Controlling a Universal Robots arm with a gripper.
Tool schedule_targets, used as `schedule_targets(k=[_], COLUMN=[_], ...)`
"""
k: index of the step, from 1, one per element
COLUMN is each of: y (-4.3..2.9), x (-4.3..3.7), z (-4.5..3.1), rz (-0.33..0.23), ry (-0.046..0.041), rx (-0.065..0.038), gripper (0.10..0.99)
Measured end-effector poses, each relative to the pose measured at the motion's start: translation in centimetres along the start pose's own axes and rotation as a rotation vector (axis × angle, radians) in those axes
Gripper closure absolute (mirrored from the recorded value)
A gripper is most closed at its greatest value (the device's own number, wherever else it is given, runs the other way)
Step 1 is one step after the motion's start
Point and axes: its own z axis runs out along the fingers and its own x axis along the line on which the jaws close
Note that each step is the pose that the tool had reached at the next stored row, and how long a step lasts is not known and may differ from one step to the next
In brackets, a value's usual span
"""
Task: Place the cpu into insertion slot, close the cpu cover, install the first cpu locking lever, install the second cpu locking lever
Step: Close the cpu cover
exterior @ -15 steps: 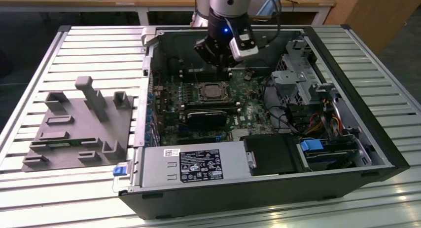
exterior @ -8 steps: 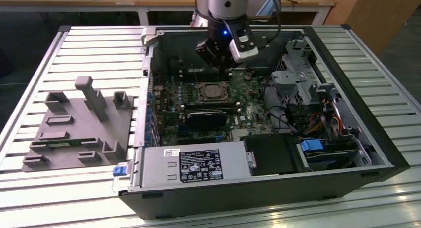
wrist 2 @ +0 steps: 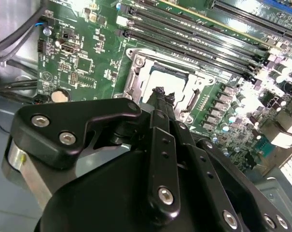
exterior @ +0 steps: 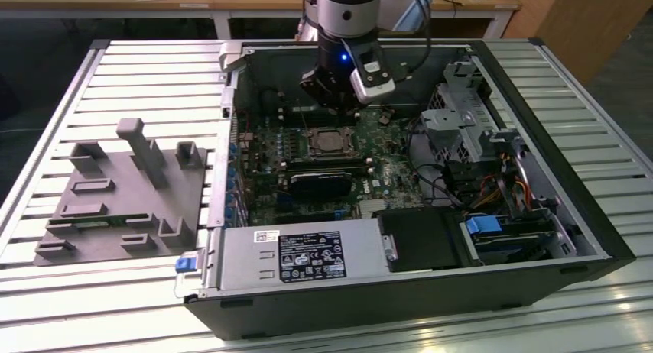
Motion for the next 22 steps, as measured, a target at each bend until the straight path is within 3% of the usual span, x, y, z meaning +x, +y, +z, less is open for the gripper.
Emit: schedule_targets(k=[6, 22], y=[-0.04, -0.25], x=[0.08, 0.9], z=[0.46, 1.77], rz=[-0.054, -0.013], ry=[0.0025, 0.0008], rx=[-0.002, 0.0], gripper=[0.984, 0.984])
